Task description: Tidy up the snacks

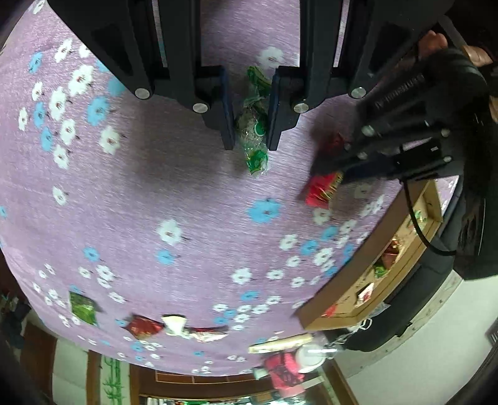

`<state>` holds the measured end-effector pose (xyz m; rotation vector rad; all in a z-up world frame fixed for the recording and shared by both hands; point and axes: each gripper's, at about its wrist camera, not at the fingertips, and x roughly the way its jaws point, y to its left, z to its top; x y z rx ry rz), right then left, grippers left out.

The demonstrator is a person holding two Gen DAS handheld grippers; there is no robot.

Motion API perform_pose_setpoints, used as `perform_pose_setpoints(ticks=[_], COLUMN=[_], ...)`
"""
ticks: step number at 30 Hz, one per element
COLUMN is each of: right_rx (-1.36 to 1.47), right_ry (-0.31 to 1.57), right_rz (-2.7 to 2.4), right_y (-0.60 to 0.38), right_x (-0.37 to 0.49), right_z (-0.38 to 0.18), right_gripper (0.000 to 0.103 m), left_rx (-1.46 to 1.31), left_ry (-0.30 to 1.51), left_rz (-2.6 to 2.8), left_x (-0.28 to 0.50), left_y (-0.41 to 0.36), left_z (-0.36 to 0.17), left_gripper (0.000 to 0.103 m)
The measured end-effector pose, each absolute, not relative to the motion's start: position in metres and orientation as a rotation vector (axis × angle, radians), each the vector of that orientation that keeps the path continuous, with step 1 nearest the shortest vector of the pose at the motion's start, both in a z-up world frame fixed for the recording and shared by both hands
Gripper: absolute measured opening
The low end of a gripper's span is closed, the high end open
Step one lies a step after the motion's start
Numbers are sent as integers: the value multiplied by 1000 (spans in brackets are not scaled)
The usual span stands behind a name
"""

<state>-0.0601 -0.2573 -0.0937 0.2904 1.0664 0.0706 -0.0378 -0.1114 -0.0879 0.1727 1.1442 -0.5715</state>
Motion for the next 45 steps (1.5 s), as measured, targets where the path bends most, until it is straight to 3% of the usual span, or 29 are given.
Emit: perform_pose_setpoints(ticks=[13,26,35,45], right_rx=[271,187,178,193], right_ry=[1007,915,959,1018], right_rz=[185,261,262,220], right_y=[-212,-158,-132,-136], right_x=[-13,95,170,197], right_z=[-60,-16,-28,-47], right_gripper=[19,19,19,21], left_rx=[86,97,161,-3], left_ry=[1079,964,1008,1167], left_rz=[-498,-312,-270,-270], left_x=[-7,97,154,192], left_y=[-62,-4,5,31], left_z=[-53,-19,-41,-59], left_gripper=[21,22,22,22])
